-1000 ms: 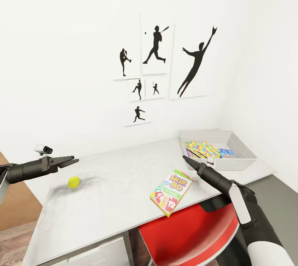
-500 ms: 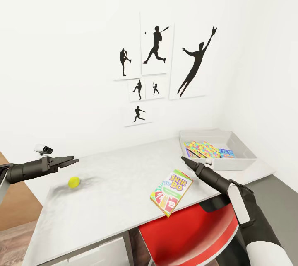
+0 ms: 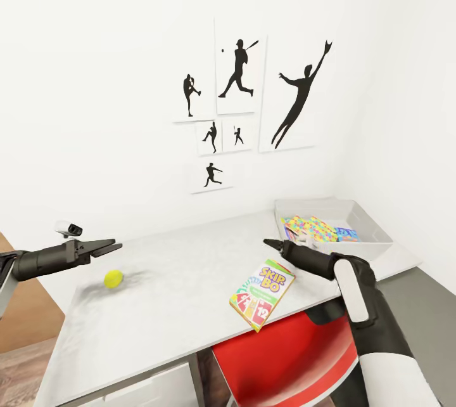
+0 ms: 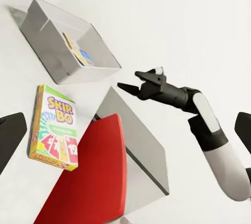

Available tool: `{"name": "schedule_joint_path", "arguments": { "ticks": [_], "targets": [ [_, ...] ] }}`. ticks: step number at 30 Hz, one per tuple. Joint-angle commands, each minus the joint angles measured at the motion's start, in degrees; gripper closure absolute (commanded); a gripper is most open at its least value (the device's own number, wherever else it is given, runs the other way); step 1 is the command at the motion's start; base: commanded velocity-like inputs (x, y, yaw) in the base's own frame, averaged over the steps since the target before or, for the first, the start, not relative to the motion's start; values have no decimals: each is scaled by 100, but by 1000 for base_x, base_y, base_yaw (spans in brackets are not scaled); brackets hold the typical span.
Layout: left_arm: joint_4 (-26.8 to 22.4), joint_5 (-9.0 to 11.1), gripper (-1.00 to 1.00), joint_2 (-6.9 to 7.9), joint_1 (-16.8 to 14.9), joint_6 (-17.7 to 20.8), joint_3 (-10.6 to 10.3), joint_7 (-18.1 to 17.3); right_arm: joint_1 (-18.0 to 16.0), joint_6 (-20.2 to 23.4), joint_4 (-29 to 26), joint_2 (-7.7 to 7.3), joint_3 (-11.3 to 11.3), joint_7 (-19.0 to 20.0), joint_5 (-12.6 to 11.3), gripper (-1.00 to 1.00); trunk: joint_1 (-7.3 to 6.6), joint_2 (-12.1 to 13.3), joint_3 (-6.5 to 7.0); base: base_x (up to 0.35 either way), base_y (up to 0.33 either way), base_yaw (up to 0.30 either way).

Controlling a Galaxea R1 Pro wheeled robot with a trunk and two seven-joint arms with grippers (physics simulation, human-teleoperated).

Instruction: Put all the toys in the child's room - the three board games (two on the bed and one on the table), the two jigsaw puzzles on the table, and the tennis ball on the table - inside the toy box on the table in the child's room.

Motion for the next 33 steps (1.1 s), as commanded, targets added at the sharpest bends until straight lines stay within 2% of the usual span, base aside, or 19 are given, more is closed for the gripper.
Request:
{"name": "schedule_joint_path", "arguments": {
  "ticks": [1,2,4,7,10,12,16,20,28,33],
  "targets": [
    [-1,-2,-100,3,-5,61,1,-22,-165,169,-27,61,-10,-225,56,-100,4,-13,-14,0,0,0],
    [-1,-2,-100,5,-5,61,1,-22,-245,217,-33,85,-8,-353,57,-100,4,-13,-14,0,0,0],
    [-1,0,-100,7,-5,61,3,-22,-597,351,-6,158,-1,-850,56,-100,4,-13,-14,0,0,0],
    [-1,-1,-100,9,-5,61,4,-22,-1004,455,128,195,18,-1426,54,-100,4,-13,-14,0,0,0],
    [-1,-2,-100,5,-5,61,4,-22,-1313,475,370,206,23,-1782,53,-100,4,-13,-14,0,0,0],
    [-1,-5,-100,5,-5,61,4,-22,-1648,475,829,208,28,-2046,59,-100,4,-13,-14,0,0,0],
    [5,-9,-100,8,-5,37,4,-22,-2068,475,1753,206,89,-2264,64,-100,4,-13,-14,0,0,0],
    [16,-3,-100,9,-5,-45,7,-22,-2247,475,2231,205,153,-2339,64,-100,4,-13,-14,0,0,0],
    [17,-2,-100,9,-5,-54,10,-22,-2263,475,2343,201,163,-2372,97,-100,4,-13,-14,0,0,0],
    [17,-2,-100,9,-3,-56,5,-22,-2287,475,2523,245,160,-2615,105,-100,4,-13,-14,0,0,0]
  ]
}}
